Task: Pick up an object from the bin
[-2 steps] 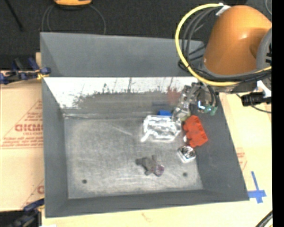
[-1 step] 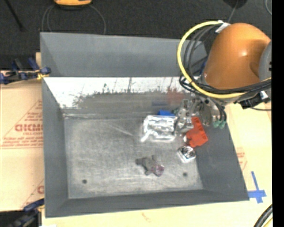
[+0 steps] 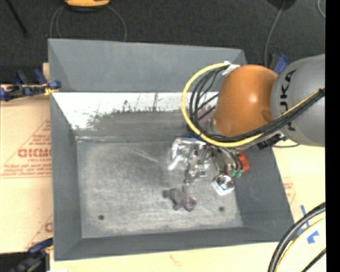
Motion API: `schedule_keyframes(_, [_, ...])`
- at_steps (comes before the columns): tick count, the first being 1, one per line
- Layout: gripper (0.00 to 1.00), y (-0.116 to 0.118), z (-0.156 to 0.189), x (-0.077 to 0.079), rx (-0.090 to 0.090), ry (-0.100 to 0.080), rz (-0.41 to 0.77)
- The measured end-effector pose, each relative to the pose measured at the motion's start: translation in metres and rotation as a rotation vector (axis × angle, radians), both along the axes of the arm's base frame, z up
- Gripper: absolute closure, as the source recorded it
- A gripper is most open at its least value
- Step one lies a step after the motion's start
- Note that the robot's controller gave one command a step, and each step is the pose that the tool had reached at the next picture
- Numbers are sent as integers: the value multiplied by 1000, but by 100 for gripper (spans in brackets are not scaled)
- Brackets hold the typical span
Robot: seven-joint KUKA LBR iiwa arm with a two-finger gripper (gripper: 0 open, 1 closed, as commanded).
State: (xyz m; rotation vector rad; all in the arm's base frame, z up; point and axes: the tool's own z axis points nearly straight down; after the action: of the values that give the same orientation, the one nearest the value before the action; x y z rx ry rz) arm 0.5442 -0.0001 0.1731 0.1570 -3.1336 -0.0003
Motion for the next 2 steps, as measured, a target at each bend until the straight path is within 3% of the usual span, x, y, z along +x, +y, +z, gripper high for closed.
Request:
schedule_keyframes(1, [0,0,4,1,1,-6,-4])
schedule_keyframes(2, [0,-30,-101,-47,0,-15,92])
